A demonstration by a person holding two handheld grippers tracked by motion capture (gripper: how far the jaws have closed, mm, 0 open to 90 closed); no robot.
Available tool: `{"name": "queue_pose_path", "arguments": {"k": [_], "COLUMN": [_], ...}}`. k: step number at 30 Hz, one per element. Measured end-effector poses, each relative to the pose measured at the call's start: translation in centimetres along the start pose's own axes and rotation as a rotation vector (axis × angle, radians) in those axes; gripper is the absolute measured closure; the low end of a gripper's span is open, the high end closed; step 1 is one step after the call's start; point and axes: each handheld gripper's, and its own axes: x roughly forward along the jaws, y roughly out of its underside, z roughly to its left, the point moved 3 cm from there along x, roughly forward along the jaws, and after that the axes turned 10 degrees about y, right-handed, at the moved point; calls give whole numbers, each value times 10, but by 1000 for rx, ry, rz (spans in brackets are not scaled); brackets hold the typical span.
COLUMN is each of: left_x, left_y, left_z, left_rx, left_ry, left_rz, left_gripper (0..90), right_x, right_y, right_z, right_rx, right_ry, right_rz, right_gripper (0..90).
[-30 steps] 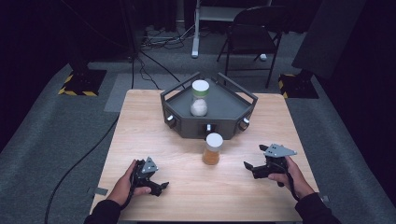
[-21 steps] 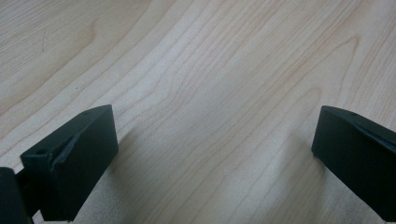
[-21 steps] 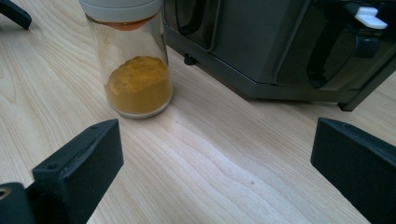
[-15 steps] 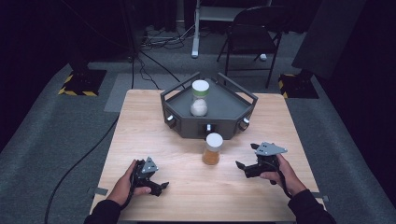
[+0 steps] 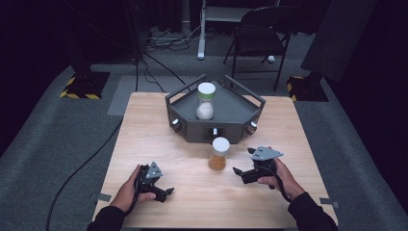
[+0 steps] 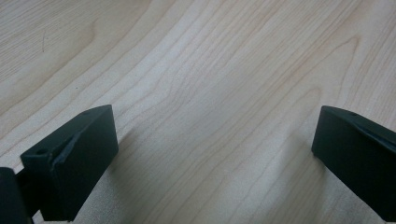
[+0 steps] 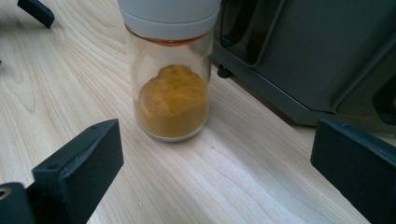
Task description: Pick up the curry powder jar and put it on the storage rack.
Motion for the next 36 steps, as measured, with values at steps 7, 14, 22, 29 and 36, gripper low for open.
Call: {"name": "queue_pose_path", "arguments": {"k": [7,14,22,29,36], "left_x": [0,0,0,0,0], "left_y": [0,0,0,0,0], "left_z": [0,0,0,0,0], "left_rx": [0,0,0,0,0], "left_ry": [-1,0,0,0,-1], "left_rz": [0,0,0,0,0], "left_gripper": [3,3,3,3,3], "right_x": [13,24,36,44,50], "right_y": [-6,-11,-12,-14,-16], "right_z": [10,20,29,36,42], "right_rx": [0,20,66,85,126], "right_ry": [-21,-18,-5,7,16], "right_rz": [-7,-18,-16,-24,-53], "right_gripper": [21,29,35,41,49]}}
